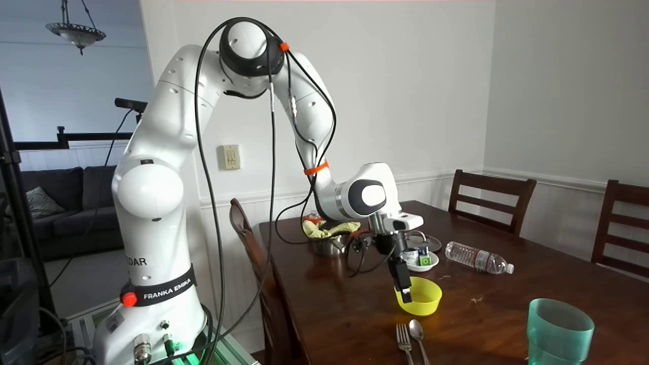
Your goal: Move the yellow bowl forward, then put the fork on the edge of the yellow bowl
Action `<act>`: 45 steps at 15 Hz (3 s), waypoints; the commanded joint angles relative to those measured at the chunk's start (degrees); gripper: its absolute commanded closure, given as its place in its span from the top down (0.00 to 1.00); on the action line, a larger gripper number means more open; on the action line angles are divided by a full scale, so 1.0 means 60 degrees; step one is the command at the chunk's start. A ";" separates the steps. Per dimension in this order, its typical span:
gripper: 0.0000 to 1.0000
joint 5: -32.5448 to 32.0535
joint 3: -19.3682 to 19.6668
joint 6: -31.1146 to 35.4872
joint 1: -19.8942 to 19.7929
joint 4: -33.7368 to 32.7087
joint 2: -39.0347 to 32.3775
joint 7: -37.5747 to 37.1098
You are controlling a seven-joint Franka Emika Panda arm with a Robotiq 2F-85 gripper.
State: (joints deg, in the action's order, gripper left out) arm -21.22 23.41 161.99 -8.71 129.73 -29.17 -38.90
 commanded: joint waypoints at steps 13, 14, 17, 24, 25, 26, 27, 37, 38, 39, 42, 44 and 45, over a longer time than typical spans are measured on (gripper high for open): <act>1.00 0.1087 0.0365 -0.2040 0.0649 0.0667 0.0420 0.2476; 1.00 0.1063 0.0400 -0.1935 0.0649 0.0779 0.0529 0.2492; 1.00 0.0783 0.0773 -0.1233 0.0845 0.1251 0.1089 0.2334; 1.00 0.0938 0.2271 -0.0218 0.1407 0.2280 0.2537 0.0259; 1.00 0.1019 0.2359 -0.0267 0.1346 0.2313 0.2614 -0.0035; 1.00 0.1199 0.2362 -0.0257 0.1215 0.2344 0.2607 -0.0269; 1.00 0.1316 0.2393 -0.0173 0.1135 0.2360 0.2531 -0.0579; 1.00 0.3206 0.2013 0.1418 0.0154 0.2609 0.1839 -0.1397; 1.00 0.3332 0.1919 0.1665 0.0094 0.2647 0.1751 -0.1398; 1.00 0.3389 0.1875 0.1765 0.0091 0.2654 0.1695 -0.1407; 1.00 0.5326 0.0764 0.1105 -0.1027 0.2396 0.1820 -0.0818; 1.00 0.6128 -0.0080 0.0763 -0.2009 0.2195 0.1841 -0.0675; 1.00 0.6499 -0.0352 0.0642 -0.2371 0.2025 0.1715 -0.0575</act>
State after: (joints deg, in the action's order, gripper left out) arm 11.18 27.17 169.24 -15.27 144.22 -19.12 -45.32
